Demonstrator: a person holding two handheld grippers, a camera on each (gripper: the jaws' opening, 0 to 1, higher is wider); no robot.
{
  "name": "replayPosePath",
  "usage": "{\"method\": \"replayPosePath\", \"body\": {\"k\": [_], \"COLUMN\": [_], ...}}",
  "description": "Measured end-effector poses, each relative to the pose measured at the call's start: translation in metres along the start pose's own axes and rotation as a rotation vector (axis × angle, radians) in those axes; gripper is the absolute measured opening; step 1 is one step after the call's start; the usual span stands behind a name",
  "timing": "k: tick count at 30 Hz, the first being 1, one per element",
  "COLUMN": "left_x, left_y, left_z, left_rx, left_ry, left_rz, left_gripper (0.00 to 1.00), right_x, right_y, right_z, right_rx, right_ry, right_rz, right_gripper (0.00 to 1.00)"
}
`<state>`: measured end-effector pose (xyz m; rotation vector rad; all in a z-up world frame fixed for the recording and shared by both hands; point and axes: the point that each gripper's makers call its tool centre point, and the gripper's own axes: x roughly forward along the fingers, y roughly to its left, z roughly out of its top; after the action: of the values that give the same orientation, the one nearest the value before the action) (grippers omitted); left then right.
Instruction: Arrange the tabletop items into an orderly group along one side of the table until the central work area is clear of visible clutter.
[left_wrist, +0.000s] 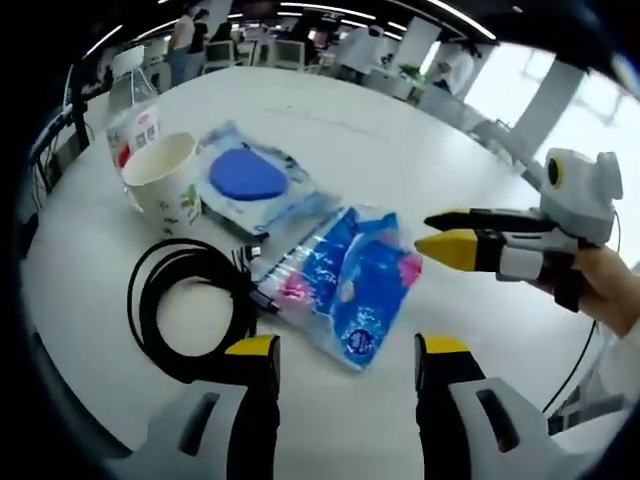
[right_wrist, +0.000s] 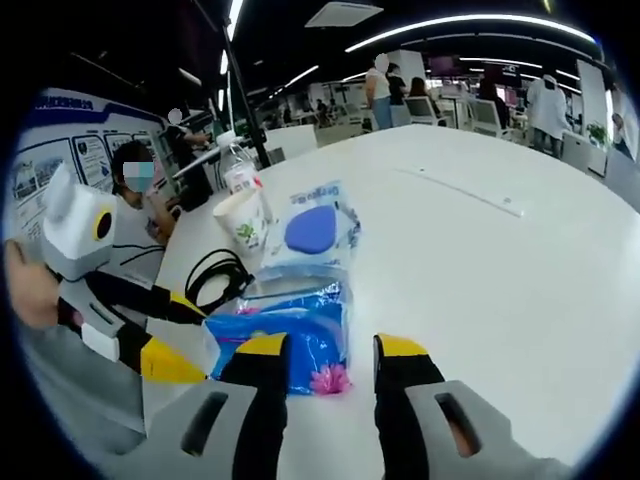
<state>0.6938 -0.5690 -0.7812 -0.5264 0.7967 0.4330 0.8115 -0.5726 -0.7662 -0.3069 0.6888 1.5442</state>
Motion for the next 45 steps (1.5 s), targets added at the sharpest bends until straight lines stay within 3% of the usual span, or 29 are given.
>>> {"method": "replayPosePath", "body": {"k": [4, 6, 11, 14, 17, 20, 23, 26, 32, 38, 45], "left_x": [0.003, 0.006, 0.012, 0.016, 0.015, 0.017, 0.015, 0.015, 0.012, 0.006, 0.015], "left_y": [0.008, 0.009, 0.009, 0.015, 0.023, 0.025, 0.023, 0.021, 0.012, 0.000, -0.011], "left_z": [0.003, 0.004, 0.003, 0.000, 0.001, 0.005, 0.005, 0.007, 0.012, 0.016, 0.026], "left_rx": [-0.021, 0.013, 0.016, -0.063, 0.037, 0.004, -0.010, -0.002, -0.003, 0.019, 0.041], "left_ry": [-0.016, -0.010, 0.012, 0.007, 0.013, -0.004, -0.008, -0.011, -0.023, -0.026, -0.029], "left_rz": [0.030, 0.032, 0.032, 0.045, 0.066, 0.063, 0.057, 0.055, 0.008, -0.027, -0.076], "left_gripper": [0.45, 0.42, 0.27, 0.21, 0.09, 0.04, 0.02, 0.00, 0.00, 0.00, 0.00], "right_x": [0.005, 0.010, 0.016, 0.019, 0.017, 0.013, 0.011, 0.009, -0.011, -0.027, -0.050], "right_y": [-0.006, -0.008, -0.004, -0.003, -0.008, -0.009, -0.012, -0.014, -0.012, -0.015, -0.024], "right_z": [-0.007, -0.008, -0.015, -0.020, -0.025, -0.026, -0.029, -0.026, -0.016, -0.021, -0.025], "right_rx": [0.010, 0.035, 0.027, 0.025, 0.017, 0.055, 0.043, 0.093, 0.093, 0.134, 0.178], "right_ry": [0.019, 0.005, 0.023, 0.029, 0.037, 0.029, 0.030, 0.012, -0.038, -0.071, -0.112], "right_rz": [-0.012, -0.011, -0.007, 0.006, -0.018, -0.015, -0.029, -0.033, -0.056, -0.096, -0.158], "right_gripper": [0.29, 0.27, 0.20, 0.10, 0.00, 0.00, 0.00, 0.00, 0.00, 0.00, 0.00]}}
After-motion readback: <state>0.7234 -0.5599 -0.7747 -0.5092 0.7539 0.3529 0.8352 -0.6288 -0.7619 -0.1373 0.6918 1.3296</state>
